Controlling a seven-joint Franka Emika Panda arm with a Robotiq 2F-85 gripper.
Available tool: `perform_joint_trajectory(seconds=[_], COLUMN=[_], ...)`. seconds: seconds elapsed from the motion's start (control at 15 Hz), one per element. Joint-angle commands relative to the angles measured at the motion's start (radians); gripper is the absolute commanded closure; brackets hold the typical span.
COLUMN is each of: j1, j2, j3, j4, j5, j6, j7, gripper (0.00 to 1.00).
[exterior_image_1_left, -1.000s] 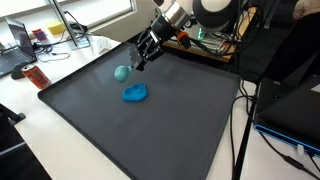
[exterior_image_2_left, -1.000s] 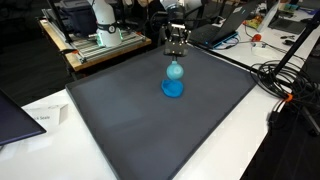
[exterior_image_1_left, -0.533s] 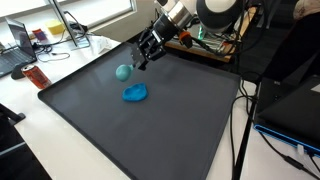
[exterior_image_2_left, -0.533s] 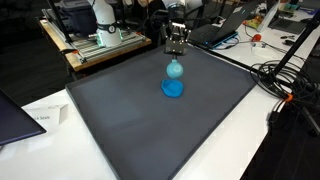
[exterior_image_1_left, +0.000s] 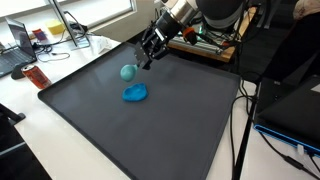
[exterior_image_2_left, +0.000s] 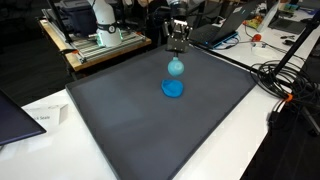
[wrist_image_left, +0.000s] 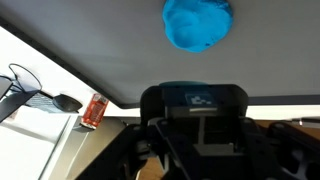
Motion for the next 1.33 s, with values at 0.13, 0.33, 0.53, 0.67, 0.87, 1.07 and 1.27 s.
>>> perform_joint_trajectory(seconds=[0.13, 0.33, 0.53, 0.67, 0.87, 1.07, 1.27], j1=[-0.042, -0.058, -0.066, -0.068, -0.06, -0.043, -0.018], j2=[-0.014, -0.01, 0.0, 0.006, 0.014, 0.027, 0.05], j3=[0.034, 0.046, 0.054, 0.061, 0.066, 0.062, 0.06], j4=[0.075, 0.107, 0.135, 0.15, 0.162, 0.171, 0.187], j5=[0.124, 0.173, 0.207, 0.229, 0.236, 0.222, 0.21], j6=[0.015, 0.022, 0.028, 0.03, 0.035, 0.052, 0.092], j7=[-0.155, -0.217, -0.259, -0.285, -0.296, -0.275, -0.265], gripper=[0.78, 0.78, 0.78, 0.78, 0.78, 0.78, 0.78])
